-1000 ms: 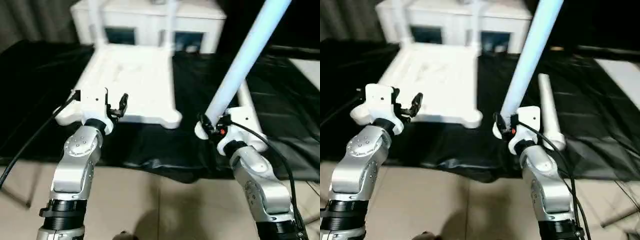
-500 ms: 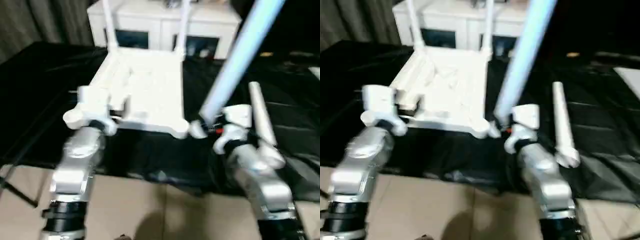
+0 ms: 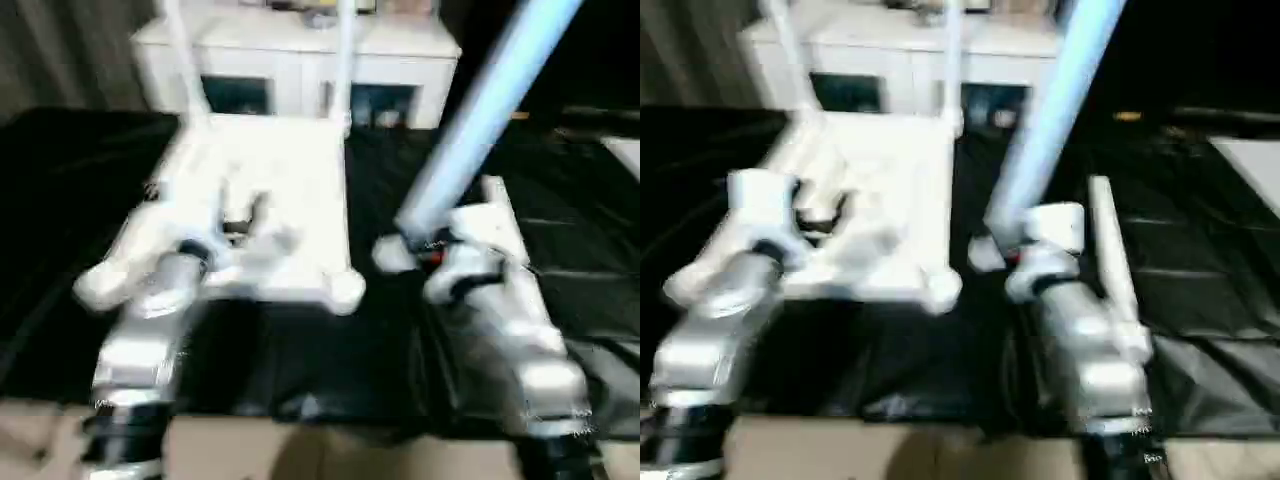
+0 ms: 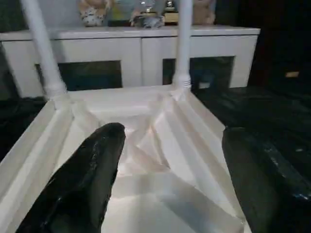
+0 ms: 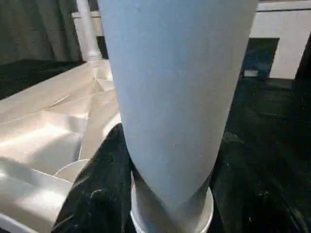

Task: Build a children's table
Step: Pick table leg

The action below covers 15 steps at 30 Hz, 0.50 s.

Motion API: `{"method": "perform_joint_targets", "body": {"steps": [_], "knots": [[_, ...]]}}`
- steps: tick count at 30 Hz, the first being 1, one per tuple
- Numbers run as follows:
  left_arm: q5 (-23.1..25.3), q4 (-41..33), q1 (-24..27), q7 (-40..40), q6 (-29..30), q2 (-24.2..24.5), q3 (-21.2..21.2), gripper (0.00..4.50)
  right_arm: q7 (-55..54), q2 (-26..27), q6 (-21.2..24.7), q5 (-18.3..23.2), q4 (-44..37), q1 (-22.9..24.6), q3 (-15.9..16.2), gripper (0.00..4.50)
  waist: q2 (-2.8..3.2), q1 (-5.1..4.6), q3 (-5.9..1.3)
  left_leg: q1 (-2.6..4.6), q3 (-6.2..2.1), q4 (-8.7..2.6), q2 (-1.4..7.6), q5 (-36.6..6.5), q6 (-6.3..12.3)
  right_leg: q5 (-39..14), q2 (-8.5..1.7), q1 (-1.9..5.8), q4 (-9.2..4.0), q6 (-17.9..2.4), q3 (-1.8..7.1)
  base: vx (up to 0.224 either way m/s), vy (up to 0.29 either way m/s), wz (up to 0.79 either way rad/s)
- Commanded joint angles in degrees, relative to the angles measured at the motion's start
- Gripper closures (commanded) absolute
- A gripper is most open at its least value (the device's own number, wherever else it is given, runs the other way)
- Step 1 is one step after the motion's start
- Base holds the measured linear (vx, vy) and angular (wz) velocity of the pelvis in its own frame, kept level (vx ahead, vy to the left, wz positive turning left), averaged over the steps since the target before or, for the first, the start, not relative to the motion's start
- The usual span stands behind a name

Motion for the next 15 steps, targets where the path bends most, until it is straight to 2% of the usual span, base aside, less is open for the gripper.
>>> {"method": "perform_joint_targets", "body": {"steps": [1, 2, 3, 4, 5, 6, 7, 8, 9, 10, 11, 12, 13, 14, 15], "knots": [[-0.6, -0.6, 0.0, -1.8, 1.0, -0.4, -1.8, 0.9, 0.4, -1.5, 0.1, 0.5, -1.0, -0.2, -1.4, 2.61, 0.08, -1.39, -3.01, 3.26, -3.31, -6.99, 5.07, -15.5, 10.44, 5.3, -3.49, -0.8, -4.11, -5.6, 0.54, 0.084, 0.005, -0.06], [-0.8, -0.4, 0.2, -2.6, 1.2, -0.1, -1.9, 0.9, 0.9, -1.7, 0.1, 0.8, -1.1, -0.2, -1.4, 2.61, -1.37, 1.33, -4.72, -5.11, -0.15, -0.51, -0.53, -0.8, 11.81, 13.0, -7.75, 8.28, -6.56, -14.2, 6.4, 0.092, 0.002, 0.08], [-0.8, -0.4, 0.2, -2.6, 1.2, -0.1, -1.9, 0.9, 0.9, -1.7, 0.1, 0.8, -1.1, -0.2, -1.4, 2.61, -1.85, 1.99, -5.1, -7.08, -1.32, 1.29, 0.54, 3.0, 11.17, 19.0, -9.8, 9.56, -6.34, -16.4, 8.11, 0.092, 0.002, 0.08], [-0.8, -0.4, 0.2, -2.6, 1.2, -0.1, -1.9, 0.9, 0.9, -1.7, 0.1, 0.8, -1.1, -0.2, -1.4, 2.61, -1.58, 2.4, -5.66, -8.66, -2.34, 1.75, 1.55, 7.4, 9.8, 29.1, -10.28, 10.52, -4.69, -17.6, 8.45, 0.071, 0.016, 0.07], [-0.4, 0.2, 0.3, -3.3, 1.3, 0.6, -2.2, 0.9, 1.4, -2.1, 0.0, 0.8, -1.1, -0.3, -1.5, 2.61, -0.74, 2.39, -5.5, -8.82, -2.92, -1.5, 2.46, 17.9, 6.79, 50.4, -6.34, 8.22, -0.88, -15.7, 4.77, 0.0, 0.0, 0.0], [-0.3, 0.5, 0.3, -3.6, 1.3, 1.0, -2.4, 0.9, 1.7, -2.2, -0.1, 0.8, -1.1, -0.3, -1.5, 2.61, 0.59, 1.46, -5.17, -5.65, -3.23, -2.27, 3.17, 26.1, 5.41, 49.0, -2.33, 4.47, 0.04, -11.7, 1.3, 0.0, 0.0, 0.0], [-1.6, 1.6, 0.1, -5.7, 1.6, 2.1, -2.3, 0.9, 3.0, -2.6, -0.3, 0.9, -1.1, -0.7, -1.6, 2.61, 1.5, 1.32, -5.78, -3.61, -4.21, -0.85, 4.31, 34.6, 6.14, 42.5, -1.88, 2.48, 0.25, -9.5, 1.03, 0.0, 0.0, 0.0], [-1.8, 2.2, 0.0, -6.7, 1.7, 2.8, -2.5, 0.9, 3.4, -2.8, -0.3, 1.0, -1.1, -0.8, -1.7, 2.61, 1.34, 1.38, -6.01, -2.31, -4.71, -0.44, 4.8, 38.7, 6.32, 39.7, -1.98, 1.21, 0.02, -8.9, 1.26, 0.0, 0.0, 0.0], [-1.8, 2.2, 0.0, -6.7, 1.7, 2.8, -2.5, 0.9, 3.4, -2.8, -0.3, 1.0, -1.1, -0.8, -1.7, 2.61, 1.01, 1.12, -6.14, -2.01, -5.05, -0.56, 4.93, 41.5, 6.43, 37.4, -2.19, 1.06, -0.15, -8.4, 1.58, 0.0, 0.0, 0.0], [-2.6, 3.0, -0.1, -8.2, 2.2, 3.5, -2.5, 0.9, 4.0, -2.9, -0.3, 1.3, -1.1, -1.0, -1.8, 2.61, 0.91, 1.57, -5.72, -2.12, -4.36, -0.64, 4.48, 41.7, 5.41, 33.7, -2.69, 0.65, -1.19, -8.1, 1.87, 0.0, 0.0, 0.0], [-3.1, 4.1, 0.0, -10.9, 2.0, 4.7, -2.8, 0.9, 4.8, -3.3, -0.5, 1.8, -1.2, -1.2, -1.7, 2.61, 0.65, 2.18, -5.0, -3.34, -3.43, -1.53, 3.91, 33.8, 3.96, 29.9, -3.37, 1.3, -1.91, -8.6, 2.13, 0.0, 0.0, 0.0], [-3.3, 5.3, 0.1, -13.8, 1.7, 6.1, -3.3, 0.69, 5.4, -3.7, -0.5, 2.1, -1.2, -1.4, -1.5, 2.61, 0.64, 2.67, -4.44, -3.78, -2.84, -2.59, 4.1, 22.1, 1.91, 23.5, -3.8, 1.53, -2.71, -9.3, 2.2, 0.0, 0.0, 0.0], [-3.3, 5.6, 0.1, -14.6, 1.6, 6.5, -3.5, 0.69, 5.5, -3.8, -0.5, 2.2, -1.2, -1.4, -1.5, 2.61, 0.67, 2.75, -4.28, -3.79, -2.71, -3.09, 4.27, 16.5, 0.96, 20.3, -3.98, 1.66, -2.98, -9.6, 2.26, -0.066, 0.006, 0.03], [-2.9, 7.0, 0.1, -19.4, 1.2, 9.1, -5.7, 0.58, 6.3, -4.1, -0.4, 2.7, -1.3, -1.6, -1.5, 2.61, 0.55, 2.72, -3.76, -3.44, -2.26, -4.41, 4.62, 3.5, -0.92, 12.2, -4.19, 1.58, -3.86, -10.2, 2.41, -0.089, -0.002, 0.05], [-2.6, 8.2, -0.1, -24.2, 0.7, 11.5, -7.9, 0.52, 7.0, -4.3, -0.3, 3.2, -1.2, -1.7, -1.5, 2.61, 0.55, 2.72, -3.76, -3.44, -2.26, -4.41, 4.62, 3.5, -0.92, 12.2, -4.19, 1.58, -3.86, -10.2, 2.41, -0.089, -0.002, 0.05]]}}
